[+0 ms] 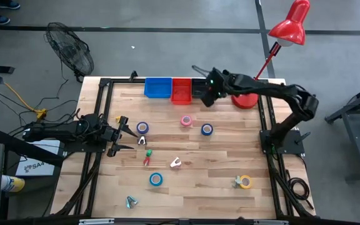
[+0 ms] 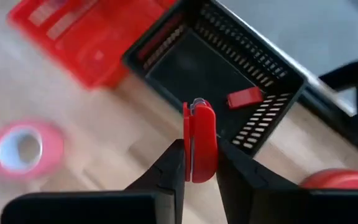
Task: Pick and place Stapler, Stapler remover, tape
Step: Put the right red stapler into the black basket, then put the yellow tape into the red basket
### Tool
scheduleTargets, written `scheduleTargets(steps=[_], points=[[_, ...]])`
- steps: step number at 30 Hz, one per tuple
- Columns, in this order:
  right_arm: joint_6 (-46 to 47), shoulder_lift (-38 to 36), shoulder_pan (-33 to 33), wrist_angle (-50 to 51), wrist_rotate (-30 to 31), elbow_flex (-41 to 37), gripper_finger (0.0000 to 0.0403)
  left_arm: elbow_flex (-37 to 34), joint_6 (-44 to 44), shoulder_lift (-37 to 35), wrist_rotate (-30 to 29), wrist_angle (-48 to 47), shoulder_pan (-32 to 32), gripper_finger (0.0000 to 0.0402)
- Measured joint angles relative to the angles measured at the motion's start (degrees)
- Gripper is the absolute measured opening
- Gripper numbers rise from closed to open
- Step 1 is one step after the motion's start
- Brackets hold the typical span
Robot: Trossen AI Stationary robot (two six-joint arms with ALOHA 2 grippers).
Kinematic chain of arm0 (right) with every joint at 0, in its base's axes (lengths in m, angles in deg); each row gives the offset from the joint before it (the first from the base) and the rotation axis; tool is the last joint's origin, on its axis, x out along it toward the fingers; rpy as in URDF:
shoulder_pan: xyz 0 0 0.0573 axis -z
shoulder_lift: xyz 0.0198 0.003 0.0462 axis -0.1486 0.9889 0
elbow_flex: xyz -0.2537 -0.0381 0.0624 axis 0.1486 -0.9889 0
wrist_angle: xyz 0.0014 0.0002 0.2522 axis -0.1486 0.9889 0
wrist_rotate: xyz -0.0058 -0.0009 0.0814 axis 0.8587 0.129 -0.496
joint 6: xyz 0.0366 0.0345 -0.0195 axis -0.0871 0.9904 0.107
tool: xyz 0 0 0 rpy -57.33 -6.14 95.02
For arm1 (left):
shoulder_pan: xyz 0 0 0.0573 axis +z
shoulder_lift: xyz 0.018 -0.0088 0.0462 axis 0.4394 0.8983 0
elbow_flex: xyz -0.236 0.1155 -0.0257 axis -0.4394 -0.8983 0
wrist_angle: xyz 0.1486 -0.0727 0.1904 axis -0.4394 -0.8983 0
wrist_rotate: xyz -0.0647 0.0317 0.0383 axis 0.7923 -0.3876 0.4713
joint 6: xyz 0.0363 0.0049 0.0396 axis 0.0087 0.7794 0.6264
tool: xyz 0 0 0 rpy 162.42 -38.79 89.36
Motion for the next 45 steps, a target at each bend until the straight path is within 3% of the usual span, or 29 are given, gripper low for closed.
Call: scheduleTargets(steps=[6, 15, 29, 40, 45], points=[[6.32, 7.01, 4.74, -0.36, -3.75, 4.39, 0.0067, 0.00, 0.00, 0.00, 0.02, 0.00, 0.00, 0.0247], [6.58, 16.43, 8.23, -0.29, -8.03, 11.24, 0.0068, 0.00, 0.00, 0.00, 0.07, 0.00, 0.00, 0.0247], [6.42, 18.49, 8.93, 2.60, -7.75, 11.76, 0.0079, 0.00, 0.00, 0.00, 0.22, 0.00, -0.02, 0.0247], [6.37, 18.46, 8.93, 3.25, -6.45, 11.74, 0.0166, 0.00, -0.01, 0.00, 0.20, 0.00, 0.00, 0.0247], [5.28, 17.93, 8.63, 3.33, -6.22, 11.74, 0.0185, 0.00, -0.01, 0.02, 0.17, 0.00, 0.00, 0.0247]])
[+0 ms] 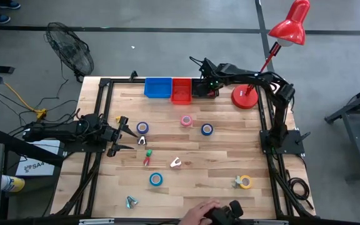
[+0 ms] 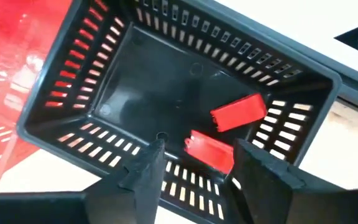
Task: Pick and place Stapler, Stapler remover, tape
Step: Put the yellow tape into the red basket
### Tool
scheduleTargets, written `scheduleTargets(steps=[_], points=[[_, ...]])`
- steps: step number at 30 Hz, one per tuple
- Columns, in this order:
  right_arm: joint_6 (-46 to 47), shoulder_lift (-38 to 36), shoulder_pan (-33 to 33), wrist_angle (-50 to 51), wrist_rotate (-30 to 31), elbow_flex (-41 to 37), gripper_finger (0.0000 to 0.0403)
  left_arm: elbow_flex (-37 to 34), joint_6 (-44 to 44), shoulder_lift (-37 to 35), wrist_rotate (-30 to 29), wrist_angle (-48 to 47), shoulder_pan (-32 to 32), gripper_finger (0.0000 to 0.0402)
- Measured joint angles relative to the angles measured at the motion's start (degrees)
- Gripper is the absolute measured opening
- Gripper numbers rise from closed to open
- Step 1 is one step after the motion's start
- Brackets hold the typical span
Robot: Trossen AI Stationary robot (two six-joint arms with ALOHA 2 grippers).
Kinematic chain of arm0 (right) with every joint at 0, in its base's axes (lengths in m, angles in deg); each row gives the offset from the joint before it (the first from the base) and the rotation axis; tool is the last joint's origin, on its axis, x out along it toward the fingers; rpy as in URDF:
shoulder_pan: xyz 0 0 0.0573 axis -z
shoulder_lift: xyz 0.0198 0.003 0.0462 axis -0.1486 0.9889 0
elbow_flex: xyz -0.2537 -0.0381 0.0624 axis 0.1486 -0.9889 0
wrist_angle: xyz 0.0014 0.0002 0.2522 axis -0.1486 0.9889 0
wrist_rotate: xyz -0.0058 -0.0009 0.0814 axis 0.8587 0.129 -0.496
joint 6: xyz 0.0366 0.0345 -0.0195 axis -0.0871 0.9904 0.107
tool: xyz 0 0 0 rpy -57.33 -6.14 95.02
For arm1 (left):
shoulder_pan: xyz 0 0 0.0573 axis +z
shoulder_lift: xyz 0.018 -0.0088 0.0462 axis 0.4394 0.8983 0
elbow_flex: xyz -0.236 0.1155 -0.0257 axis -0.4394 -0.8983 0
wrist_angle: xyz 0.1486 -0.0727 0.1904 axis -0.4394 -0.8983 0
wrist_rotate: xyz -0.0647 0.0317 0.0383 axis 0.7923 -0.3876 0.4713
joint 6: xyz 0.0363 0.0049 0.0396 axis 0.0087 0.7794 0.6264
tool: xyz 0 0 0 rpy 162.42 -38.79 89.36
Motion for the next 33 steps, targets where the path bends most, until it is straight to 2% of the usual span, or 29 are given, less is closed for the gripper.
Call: scheduleTargets(steps=[4, 9, 16, 25, 33], points=[[-2.92, -2.26, -1.04, 2.74, 0.40, 0.00, 0.0188, 0.00, 0.00, -0.02, -0.02, 0.00, 0.00, 0.0247], [-6.72, -6.69, -3.56, 10.96, 1.65, 0.00, 0.0188, 0.00, 0.01, -0.01, -0.17, -0.01, 0.00, 0.0247], [-5.89, -15.64, -9.76, 19.79, 1.52, -3.80, 0.0188, 0.00, 0.00, -0.01, -0.15, 0.00, 0.00, 0.0247], [10.93, -32.57, -24.10, 19.64, 0.56, -19.67, 0.0188, 0.00, 0.02, 0.00, -0.13, -0.02, -0.02, 0.0247], [30.00, -41.82, -38.58, 19.17, -8.34, -31.68, 0.0188, 0.00, 0.01, -0.01, -0.09, -0.01, 0.00, 0.0247]])
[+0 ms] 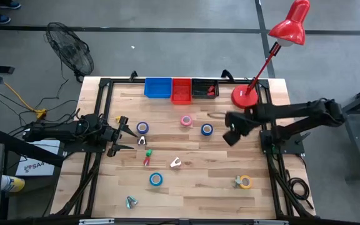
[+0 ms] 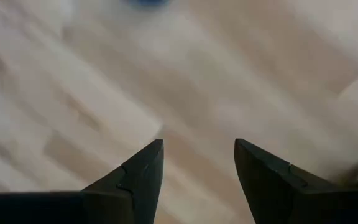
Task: Pick and place Stapler, Stapler remover, tape
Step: Put the yellow tape into the red basket
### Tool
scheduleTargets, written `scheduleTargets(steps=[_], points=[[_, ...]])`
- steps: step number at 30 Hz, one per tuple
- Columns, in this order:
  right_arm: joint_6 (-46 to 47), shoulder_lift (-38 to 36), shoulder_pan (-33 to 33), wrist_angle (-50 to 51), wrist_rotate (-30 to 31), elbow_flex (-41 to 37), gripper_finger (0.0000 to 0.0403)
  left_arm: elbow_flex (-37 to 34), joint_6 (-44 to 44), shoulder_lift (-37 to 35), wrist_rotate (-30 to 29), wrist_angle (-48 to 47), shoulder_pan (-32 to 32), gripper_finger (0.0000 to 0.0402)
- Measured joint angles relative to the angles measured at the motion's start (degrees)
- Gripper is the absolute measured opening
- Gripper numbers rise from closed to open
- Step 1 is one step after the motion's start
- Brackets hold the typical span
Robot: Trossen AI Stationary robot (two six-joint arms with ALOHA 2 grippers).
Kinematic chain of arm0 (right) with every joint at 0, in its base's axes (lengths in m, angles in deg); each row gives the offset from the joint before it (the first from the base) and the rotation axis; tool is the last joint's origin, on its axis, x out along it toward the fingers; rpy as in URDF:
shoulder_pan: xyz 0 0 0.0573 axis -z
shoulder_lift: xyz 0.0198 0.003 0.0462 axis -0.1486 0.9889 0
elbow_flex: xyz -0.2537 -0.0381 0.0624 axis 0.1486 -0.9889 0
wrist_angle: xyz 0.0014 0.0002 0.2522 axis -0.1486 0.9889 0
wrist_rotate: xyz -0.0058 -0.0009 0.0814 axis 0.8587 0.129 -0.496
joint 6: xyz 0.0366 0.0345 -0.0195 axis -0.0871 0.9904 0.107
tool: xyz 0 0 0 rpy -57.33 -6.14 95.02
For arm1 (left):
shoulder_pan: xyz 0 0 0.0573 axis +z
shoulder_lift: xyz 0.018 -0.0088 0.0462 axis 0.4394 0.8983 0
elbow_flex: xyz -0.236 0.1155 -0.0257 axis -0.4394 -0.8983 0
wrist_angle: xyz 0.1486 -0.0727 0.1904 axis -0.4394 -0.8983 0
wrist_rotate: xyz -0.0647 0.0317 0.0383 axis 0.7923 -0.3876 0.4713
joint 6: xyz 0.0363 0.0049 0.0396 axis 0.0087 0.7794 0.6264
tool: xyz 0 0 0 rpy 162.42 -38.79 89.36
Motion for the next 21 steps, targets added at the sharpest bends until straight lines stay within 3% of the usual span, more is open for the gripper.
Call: scheduleTargets(steps=[11, 21], points=[[11.27, -2.98, -19.04, -5.57, -9.93, -7.99, 0.0188, 0.00, -0.01, -0.01, 0.15, -0.01, 0.00, 0.0247], [20.97, -2.48, -34.22, -11.52, -8.70, -9.41, 0.0188, 0.00, -0.01, 0.01, 0.11, -0.01, -0.01, 0.0247]])
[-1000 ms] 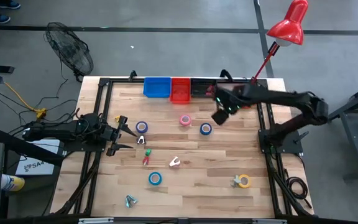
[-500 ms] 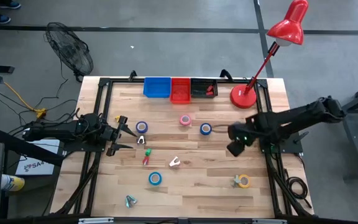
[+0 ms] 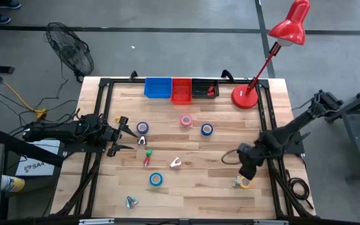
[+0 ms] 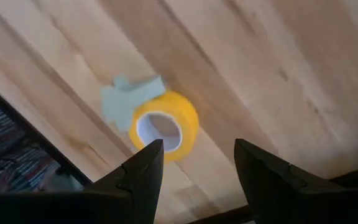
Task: Pick and place Stapler, Stapler remover, tape
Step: Put the yellow tape into the red basket
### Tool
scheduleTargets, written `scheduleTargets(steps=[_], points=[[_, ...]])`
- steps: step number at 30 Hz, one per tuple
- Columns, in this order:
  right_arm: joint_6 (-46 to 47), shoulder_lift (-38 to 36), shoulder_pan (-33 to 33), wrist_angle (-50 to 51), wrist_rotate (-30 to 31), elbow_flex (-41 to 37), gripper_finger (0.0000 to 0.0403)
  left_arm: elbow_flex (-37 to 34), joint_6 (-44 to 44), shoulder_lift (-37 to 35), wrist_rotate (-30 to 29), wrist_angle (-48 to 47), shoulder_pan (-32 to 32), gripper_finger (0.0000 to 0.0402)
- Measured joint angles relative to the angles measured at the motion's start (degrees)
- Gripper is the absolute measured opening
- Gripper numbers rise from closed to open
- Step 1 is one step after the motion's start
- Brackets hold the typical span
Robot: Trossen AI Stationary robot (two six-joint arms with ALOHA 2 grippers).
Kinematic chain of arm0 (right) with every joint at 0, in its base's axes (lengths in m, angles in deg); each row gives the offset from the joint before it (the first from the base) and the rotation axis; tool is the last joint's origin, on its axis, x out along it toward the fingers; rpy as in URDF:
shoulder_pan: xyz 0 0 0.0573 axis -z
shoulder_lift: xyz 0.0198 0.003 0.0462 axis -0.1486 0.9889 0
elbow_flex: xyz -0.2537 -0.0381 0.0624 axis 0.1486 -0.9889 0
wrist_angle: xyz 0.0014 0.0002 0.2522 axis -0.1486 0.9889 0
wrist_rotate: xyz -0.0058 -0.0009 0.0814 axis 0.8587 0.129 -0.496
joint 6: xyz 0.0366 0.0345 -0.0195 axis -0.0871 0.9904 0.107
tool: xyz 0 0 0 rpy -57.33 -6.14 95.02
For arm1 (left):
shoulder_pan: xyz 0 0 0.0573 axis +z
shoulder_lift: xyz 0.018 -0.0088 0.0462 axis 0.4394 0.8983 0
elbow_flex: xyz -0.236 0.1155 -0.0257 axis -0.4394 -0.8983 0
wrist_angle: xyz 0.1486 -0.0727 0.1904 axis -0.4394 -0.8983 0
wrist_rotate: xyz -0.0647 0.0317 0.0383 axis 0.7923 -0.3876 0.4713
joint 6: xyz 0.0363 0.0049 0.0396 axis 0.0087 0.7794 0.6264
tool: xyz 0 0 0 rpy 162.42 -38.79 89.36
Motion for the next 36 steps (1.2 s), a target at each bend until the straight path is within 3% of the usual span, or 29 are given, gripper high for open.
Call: scheduleTargets(steps=[10, 26, 36], points=[[12.04, 5.60, -8.72, -4.63, 4.15, 0.02, 0.0188, 0.00, 0.00, -0.02, -0.04, 0.00, 0.01, 0.0247], [10.80, 13.64, -13.35, -15.97, 5.02, 0.02, 0.0188, 0.00, 0.00, -0.01, -0.17, 0.00, 0.00, 0.0247], [3.12, 14.93, -14.77, -17.82, 5.55, 0.04, 0.0188, 0.00, 0.00, -0.02, -0.13, 0.02, -0.01, 0.0247]])
